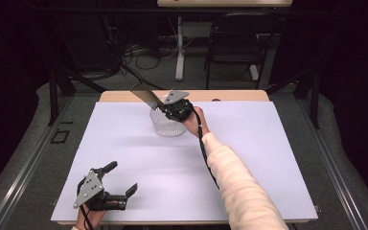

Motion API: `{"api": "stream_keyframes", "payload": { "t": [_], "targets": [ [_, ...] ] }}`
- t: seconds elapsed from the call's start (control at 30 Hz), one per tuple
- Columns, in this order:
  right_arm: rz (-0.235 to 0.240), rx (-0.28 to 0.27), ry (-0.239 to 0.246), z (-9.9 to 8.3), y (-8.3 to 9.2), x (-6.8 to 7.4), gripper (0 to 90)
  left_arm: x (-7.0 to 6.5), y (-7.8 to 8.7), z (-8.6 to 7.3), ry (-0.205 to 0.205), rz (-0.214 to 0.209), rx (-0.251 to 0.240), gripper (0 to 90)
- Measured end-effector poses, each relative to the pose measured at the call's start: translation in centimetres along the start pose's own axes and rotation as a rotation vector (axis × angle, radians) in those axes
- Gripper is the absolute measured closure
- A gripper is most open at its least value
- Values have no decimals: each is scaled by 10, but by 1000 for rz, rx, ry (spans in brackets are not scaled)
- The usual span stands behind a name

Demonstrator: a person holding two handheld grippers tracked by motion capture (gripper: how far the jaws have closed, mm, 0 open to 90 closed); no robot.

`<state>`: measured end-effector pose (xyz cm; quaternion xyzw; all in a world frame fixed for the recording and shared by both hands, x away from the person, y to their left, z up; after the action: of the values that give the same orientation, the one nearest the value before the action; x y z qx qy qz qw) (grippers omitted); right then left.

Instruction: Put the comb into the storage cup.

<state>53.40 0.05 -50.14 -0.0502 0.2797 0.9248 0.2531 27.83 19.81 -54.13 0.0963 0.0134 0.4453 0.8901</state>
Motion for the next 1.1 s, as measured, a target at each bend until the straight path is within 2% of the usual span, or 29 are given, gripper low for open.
{"api": "stream_keyframes", "payload": {
  "t": [1.1],
  "targets": [
    [40,53,-19,-12,-9,3,724,0,0,0,1,0,0,4]
  ]
}}
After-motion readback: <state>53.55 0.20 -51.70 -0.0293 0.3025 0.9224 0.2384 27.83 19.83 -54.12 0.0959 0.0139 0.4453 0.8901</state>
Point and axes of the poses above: each handheld gripper's, and its own axes: y roughly backward along the jaws, z roughly out of its top, x roughly to its left, the point moved 5 cm from there along -y, roughly forward along the jaws, and after that the axes turned 8 degrees about z, right-handed, at the moved point
